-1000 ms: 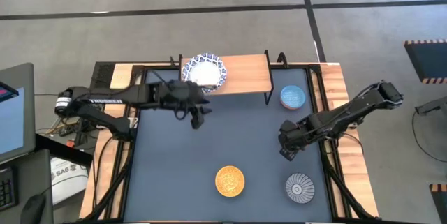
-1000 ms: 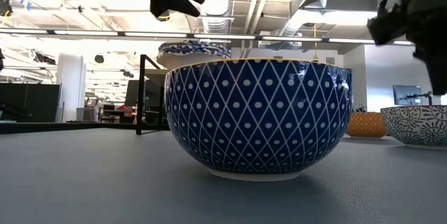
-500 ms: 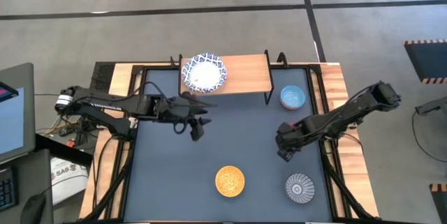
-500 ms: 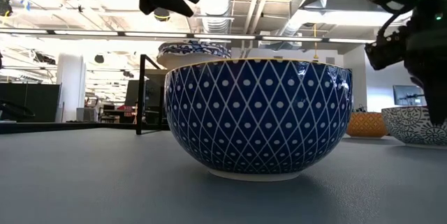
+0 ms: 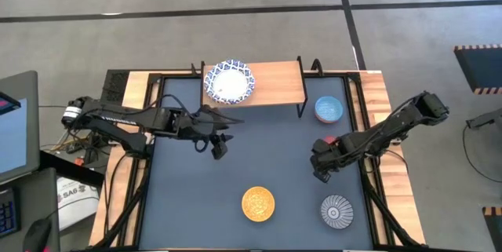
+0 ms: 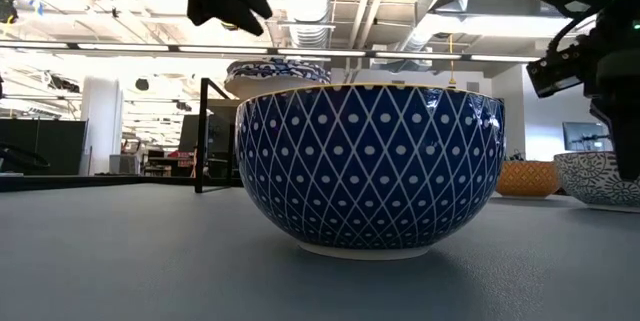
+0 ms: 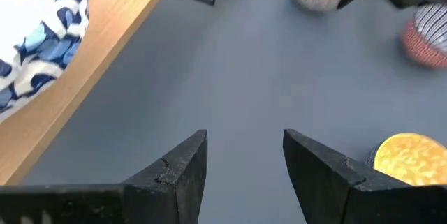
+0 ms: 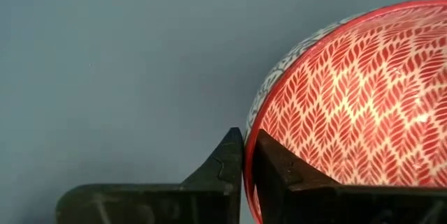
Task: Place and stack bowls onto a shelf
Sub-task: Put the red bowl on the shelf
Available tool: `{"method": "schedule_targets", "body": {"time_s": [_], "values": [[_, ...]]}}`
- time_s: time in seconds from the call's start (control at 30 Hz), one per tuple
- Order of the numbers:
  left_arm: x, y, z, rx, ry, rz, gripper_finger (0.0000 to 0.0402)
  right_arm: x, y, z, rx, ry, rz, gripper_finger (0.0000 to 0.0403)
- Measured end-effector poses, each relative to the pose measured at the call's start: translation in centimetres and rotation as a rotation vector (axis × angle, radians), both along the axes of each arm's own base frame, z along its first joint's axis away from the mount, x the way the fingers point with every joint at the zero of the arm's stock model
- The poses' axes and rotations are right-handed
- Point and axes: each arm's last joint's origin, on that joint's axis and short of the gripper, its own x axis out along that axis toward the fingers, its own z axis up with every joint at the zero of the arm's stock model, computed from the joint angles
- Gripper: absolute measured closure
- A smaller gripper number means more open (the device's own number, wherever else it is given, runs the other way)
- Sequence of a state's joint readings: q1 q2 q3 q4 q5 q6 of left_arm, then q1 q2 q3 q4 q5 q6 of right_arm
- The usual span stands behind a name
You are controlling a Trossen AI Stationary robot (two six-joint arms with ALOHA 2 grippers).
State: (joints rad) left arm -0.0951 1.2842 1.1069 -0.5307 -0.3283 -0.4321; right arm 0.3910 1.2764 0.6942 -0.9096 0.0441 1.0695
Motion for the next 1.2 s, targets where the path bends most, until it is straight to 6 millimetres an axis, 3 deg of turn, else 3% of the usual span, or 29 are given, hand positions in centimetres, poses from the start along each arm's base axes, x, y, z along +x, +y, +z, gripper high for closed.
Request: {"method": "schedule_targets", "body": {"time_s": [0.67,0.9,1.07,1.2], "values": [[-0.1,-0.5,-0.1,0.036,0.021,-0.046,0.0229,0.2,2.9,1.6,0.076,-0.086,-0.145,0.0363],[0.8,-0.6,-0.2,0.049,-0.011,-0.071,0.0229,2.0,3.8,6.0,0.103,-0.211,-0.096,0.0363],[1.3,-0.7,-0.2,0.027,-0.040,-0.086,0.0229,3.0,2.6,10.7,0.012,-0.260,-0.049,0.0363],[1.7,-0.7,-0.6,0.016,-0.041,-0.076,0.0229,4.1,0.5,13.9,-0.069,-0.307,0.023,0.0363]]}}
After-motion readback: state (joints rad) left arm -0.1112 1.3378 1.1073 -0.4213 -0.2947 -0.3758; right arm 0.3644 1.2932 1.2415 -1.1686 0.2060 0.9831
